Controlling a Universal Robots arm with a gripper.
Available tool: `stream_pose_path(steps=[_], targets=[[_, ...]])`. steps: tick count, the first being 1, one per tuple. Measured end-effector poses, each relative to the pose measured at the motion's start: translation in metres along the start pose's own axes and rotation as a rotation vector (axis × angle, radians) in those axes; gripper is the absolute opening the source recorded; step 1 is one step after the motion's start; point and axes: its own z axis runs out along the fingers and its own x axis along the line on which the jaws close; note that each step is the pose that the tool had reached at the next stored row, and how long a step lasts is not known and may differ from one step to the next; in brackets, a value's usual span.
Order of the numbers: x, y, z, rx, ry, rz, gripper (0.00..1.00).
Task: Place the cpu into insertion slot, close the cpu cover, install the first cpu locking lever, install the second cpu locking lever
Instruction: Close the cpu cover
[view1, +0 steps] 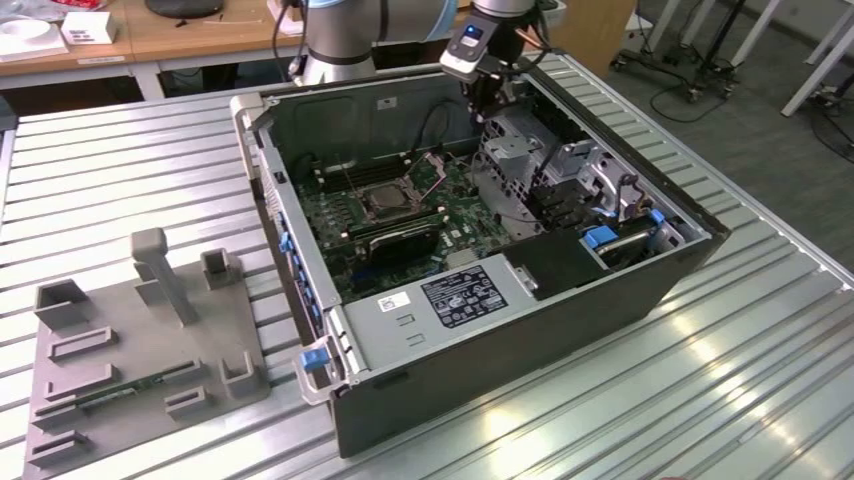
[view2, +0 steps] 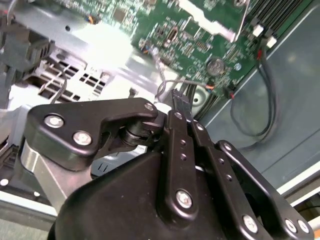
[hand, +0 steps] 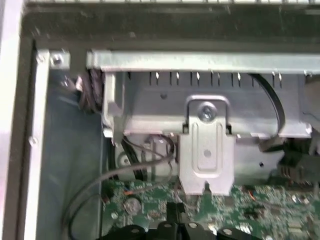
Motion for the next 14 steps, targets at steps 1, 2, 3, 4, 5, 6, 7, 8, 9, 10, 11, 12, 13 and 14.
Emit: stream_pose_path(steps=[1,2,3,4,5,6,7,8,9,10,11,12,13,14], targets=[[0.0,-0.003,0.0,0.0,0.0001,0.0,0.1],[0.0,-0.006,0.0001,-0.0001,0.0002,0.0,0.1],[0.0,-0.009,0.0001,-0.0001,0.0001,0.0,0.1],[0.0,-0.0111,0.0002,-0.0001,0.0,0.0,0.1],[0.0,-0.0127,0.0005,-0.0001,0.0003,0.0,0.1],[0.0,-0.0139,0.001,-0.0001,0.0003,0.0,0.1],[0.0,-0.015,0.0021,-0.0001,0.0003,0.0,0.1],[0.0,-0.0159,0.0033,-0.0001,0.0,0.0,0.1],[0.0,-0.0168,0.0047,0.0,0.0001,0.0,0.1],[0.0,-0.0177,0.006,-0.0001,0.0001,0.0,0.1],[0.0,-0.0184,0.007,0.0,0.0001,0.0,0.1],[0.0,-0.0188,0.0077,-0.0001,0.0001,0.0,0.1],[0.0,-0.0189,0.0078,0.0,-0.0001,0.0,0.1],[0.0,-0.0189,0.0079,0.0,-0.0002,0.0,0.1]])
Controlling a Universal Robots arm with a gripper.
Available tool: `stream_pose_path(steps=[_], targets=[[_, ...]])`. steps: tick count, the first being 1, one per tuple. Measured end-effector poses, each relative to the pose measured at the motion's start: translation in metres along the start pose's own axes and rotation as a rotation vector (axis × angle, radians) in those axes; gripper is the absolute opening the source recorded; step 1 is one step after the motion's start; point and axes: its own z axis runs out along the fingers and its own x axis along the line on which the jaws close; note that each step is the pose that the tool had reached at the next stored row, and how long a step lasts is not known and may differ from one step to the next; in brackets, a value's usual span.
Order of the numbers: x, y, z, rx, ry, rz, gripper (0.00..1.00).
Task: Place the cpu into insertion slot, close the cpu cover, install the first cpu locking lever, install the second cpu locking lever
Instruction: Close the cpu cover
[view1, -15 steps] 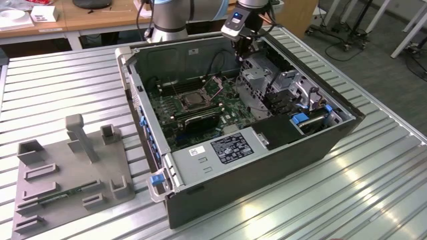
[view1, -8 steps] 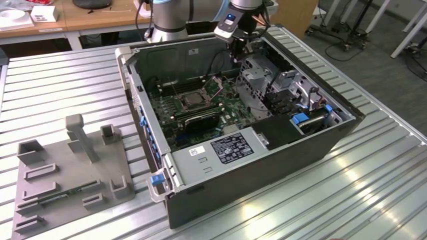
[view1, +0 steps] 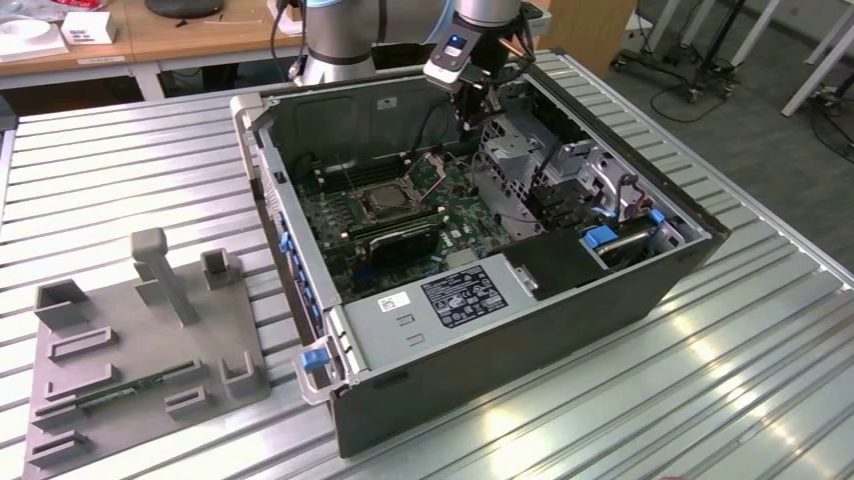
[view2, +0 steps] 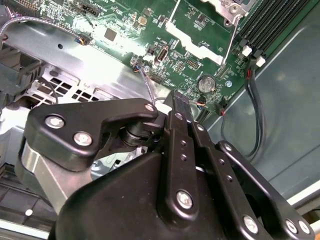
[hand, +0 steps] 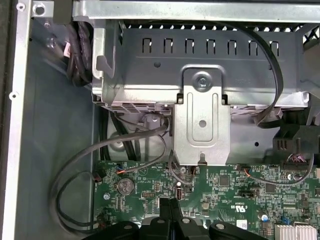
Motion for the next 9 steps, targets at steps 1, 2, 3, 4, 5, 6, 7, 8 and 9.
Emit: stream_pose_path(steps=[1,2,3,4,5,6,7,8,9], targets=[[0.0,-0.0003,0.0001,-0.0001,0.0003,0.0,0.1],[0.0,-0.0004,0.0001,-0.0001,0.0003,0.0,0.1],[0.0,-0.0005,0.0001,-0.0001,0.0002,0.0,0.1],[0.0,-0.0007,0.0001,-0.0001,0.0003,0.0,0.1],[0.0,-0.0007,0.0001,-0.0001,0.0003,0.0,0.1],[0.0,-0.0007,0.0001,-0.0001,0.0003,0.0,0.1],[0.0,-0.0007,0.0001,-0.0001,0.0003,0.0,0.1],[0.0,-0.0007,0.0001,-0.0001,0.0002,0.0,0.1],[0.0,-0.0007,0.0001,-0.0001,0.0003,0.0,0.1]])
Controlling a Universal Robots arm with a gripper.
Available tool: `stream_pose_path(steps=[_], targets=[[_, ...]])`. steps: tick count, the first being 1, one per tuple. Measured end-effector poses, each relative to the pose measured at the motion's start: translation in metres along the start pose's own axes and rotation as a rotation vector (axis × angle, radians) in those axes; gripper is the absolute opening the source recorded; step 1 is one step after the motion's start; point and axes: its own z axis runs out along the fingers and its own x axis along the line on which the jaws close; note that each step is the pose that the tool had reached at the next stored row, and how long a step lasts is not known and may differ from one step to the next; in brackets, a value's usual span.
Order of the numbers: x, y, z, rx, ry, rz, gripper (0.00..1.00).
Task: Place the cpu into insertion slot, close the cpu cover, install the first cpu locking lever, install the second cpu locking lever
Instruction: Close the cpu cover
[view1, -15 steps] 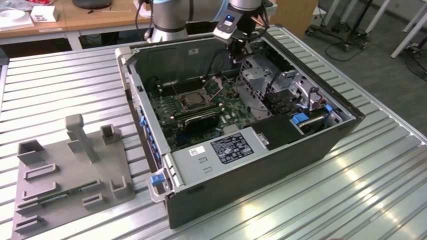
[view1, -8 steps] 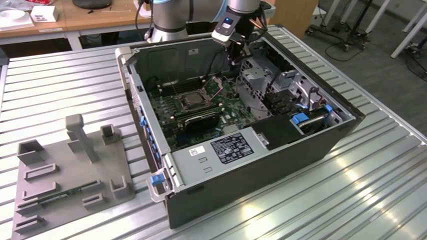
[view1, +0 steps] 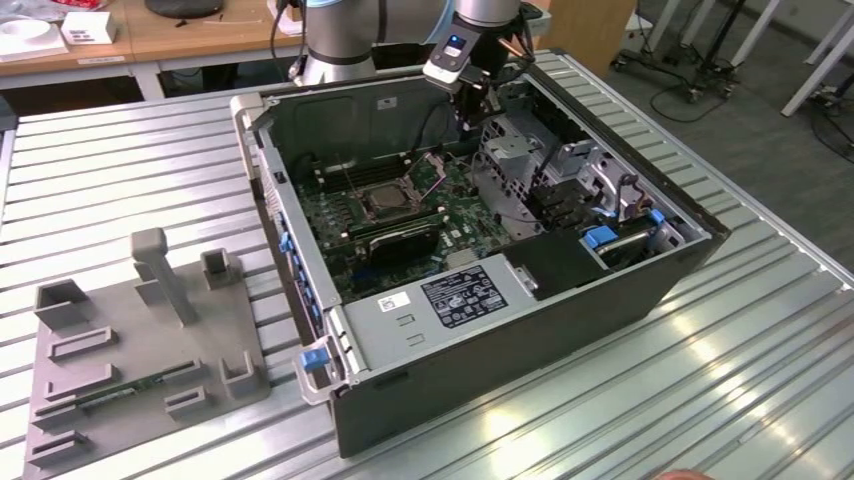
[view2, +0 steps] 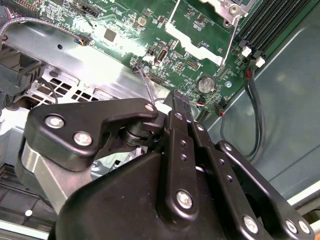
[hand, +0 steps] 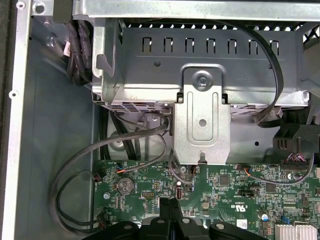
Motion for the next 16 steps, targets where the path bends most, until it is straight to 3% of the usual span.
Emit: stream_pose_path(steps=[6,16], targets=[[0.0,-0.0001,0.0016,0.0,0.0001,0.0,0.1],[0.0,-0.0069,0.0168,0.0027,0.0,0.0,0.1]])
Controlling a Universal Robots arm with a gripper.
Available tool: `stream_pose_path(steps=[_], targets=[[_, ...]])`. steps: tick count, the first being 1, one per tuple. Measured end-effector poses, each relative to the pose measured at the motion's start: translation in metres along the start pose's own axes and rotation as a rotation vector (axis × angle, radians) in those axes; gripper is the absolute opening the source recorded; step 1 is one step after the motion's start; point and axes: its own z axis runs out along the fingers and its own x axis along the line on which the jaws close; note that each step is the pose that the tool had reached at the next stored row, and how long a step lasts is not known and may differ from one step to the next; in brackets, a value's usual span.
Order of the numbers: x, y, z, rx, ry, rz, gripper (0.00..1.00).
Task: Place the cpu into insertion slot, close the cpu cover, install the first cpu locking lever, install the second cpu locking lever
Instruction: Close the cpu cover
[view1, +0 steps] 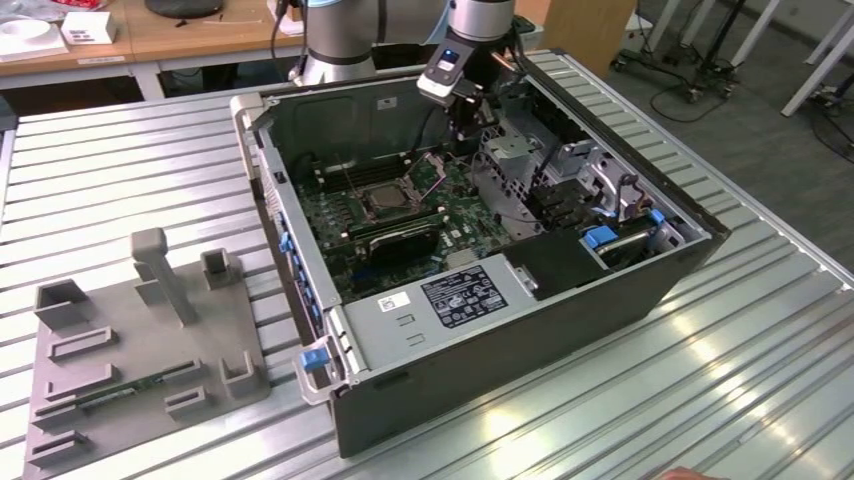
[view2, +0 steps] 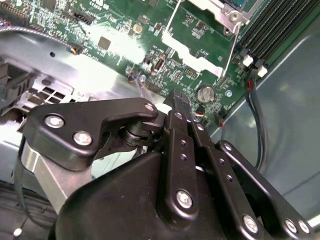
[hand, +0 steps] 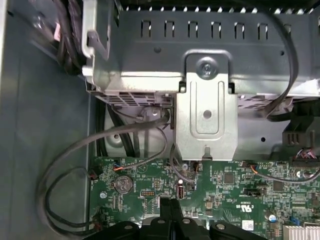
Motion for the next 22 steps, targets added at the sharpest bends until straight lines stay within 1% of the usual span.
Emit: stream_pose_path(steps=[5,9,10,11,12,17,22], targets=[[0.0,-0.0012,0.0078,0.0016,0.0001,0.0,0.1],[-0.0001,-0.0013,0.0078,0.0018,-0.0005,0.0,0.1],[0.0,-0.0013,0.0082,0.0038,-0.0002,0.0,0.1],[0.0,-0.0013,0.0085,0.0147,0.0002,0.0,0.1],[-0.0001,-0.0013,0.0086,0.0235,0.0014,0.0,0.1],[0.0,-0.0012,0.0087,0.024,0.0016,0.0,0.1],[-0.0001,-0.0015,0.0132,0.024,0.0016,0.0,0.1]])
